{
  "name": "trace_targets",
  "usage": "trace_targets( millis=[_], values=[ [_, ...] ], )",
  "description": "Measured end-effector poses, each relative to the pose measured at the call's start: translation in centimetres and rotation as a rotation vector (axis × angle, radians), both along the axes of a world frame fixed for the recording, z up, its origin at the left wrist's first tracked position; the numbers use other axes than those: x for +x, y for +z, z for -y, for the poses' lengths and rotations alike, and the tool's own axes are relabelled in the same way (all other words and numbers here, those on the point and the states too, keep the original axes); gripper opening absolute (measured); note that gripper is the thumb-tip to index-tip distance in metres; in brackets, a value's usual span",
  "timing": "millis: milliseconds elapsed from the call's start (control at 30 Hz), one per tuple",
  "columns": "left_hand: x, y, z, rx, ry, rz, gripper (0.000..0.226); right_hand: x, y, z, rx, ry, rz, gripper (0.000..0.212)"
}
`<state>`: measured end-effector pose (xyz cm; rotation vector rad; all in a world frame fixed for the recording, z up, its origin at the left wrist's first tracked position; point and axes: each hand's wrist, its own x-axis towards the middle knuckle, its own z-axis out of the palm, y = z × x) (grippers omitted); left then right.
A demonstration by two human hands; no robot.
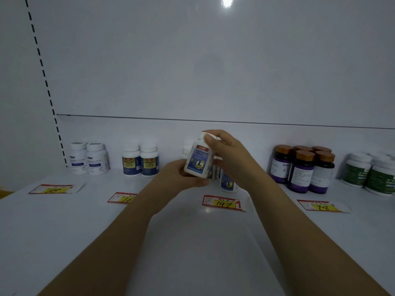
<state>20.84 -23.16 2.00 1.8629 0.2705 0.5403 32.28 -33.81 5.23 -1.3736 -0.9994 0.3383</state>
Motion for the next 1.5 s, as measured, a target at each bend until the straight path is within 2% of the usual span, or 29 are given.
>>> trace_targets(
  millis=[133, 267, 433, 633, 767, 867, 967, 1100, 1233, 1367, 1500],
  values=[
    [0.0, 0.0, -0.1, -0.045, -0.030, -0.020, 0.026, 0.4, 0.1, 0.3, 0.031, -0.008, 0.001, 0.016],
    [0.0, -0.2, -0.3, -0.018, -0.016, -0.009, 0.030, 0.3, 0.1, 0.3, -0.017, 0.013, 0.020, 0.033],
    [0.1, -0.2, -0.7, -0.019, 0.100, 0.115, 0.039, -1.3, 0.9, 0.3, -0.115, 0.102, 0.232, 0.027],
    [-0.1, 0.2, -0.9, 0.089, 0.267, 0.396, 0.058, -2.2, 1.0, -0.2, -0.011, 0.168, 0.446, 0.047],
    [-0.1, 0.1, -1.4, 0.252, 0.343, 0.403, 0.060, -2.2, 0.9, -0.4, -0.019, 0.193, 0.493, 0.050],
    [-0.1, 0.0, -1.4, 0.253, 0.331, 0.397, 0.060, -2.1, 0.8, -0.4, -0.038, 0.178, 0.496, 0.048],
    [-0.4, 0.3, -1.1, 0.103, 0.217, 0.321, 0.060, -2.0, 1.1, 0.1, -0.022, 0.149, 0.407, 0.043],
    [-0.9, 1.2, -0.5, -0.308, -0.125, 0.166, 0.054, -1.4, 1.6, 0.8, -0.077, 0.068, 0.254, 0.037],
    [-1.4, 1.7, -0.3, -0.581, -0.184, 0.037, 0.052, -1.4, 1.4, 0.4, -0.142, -0.018, 0.129, 0.033],
    [-1.9, 1.8, 0.0, -0.622, -0.174, -0.137, 0.058, -1.6, 1.0, 0.1, -0.330, -0.016, -0.190, 0.041],
    [-1.9, 1.7, 0.1, -0.609, -0.181, -0.197, 0.059, -1.6, 0.5, 0.5, -0.315, 0.065, -0.345, 0.039]
  ],
)
